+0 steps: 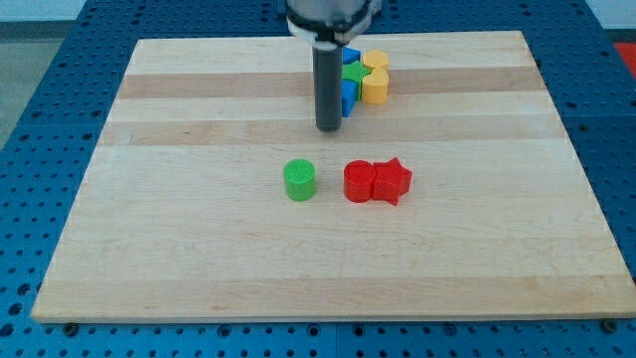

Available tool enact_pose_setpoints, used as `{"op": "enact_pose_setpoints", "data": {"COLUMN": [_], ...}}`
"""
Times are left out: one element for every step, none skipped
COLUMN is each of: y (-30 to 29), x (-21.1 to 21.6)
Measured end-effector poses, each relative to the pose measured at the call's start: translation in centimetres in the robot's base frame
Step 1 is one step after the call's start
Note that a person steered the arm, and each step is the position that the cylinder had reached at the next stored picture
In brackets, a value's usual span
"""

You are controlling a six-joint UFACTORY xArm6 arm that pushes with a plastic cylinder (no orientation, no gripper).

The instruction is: Move the triangle to the left of cube

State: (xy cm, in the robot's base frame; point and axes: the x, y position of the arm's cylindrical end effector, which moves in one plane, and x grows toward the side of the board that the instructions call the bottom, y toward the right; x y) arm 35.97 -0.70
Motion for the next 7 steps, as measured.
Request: {"op": "enact_pose_setpoints", "data": {"y": [-1.0, -2.0, -3.6, -4.2, -4.2, -2.3, -0.7], "x": [-0.7, -0.7, -1.6, -4.8, -11.3, -16.6, -16.7]}}
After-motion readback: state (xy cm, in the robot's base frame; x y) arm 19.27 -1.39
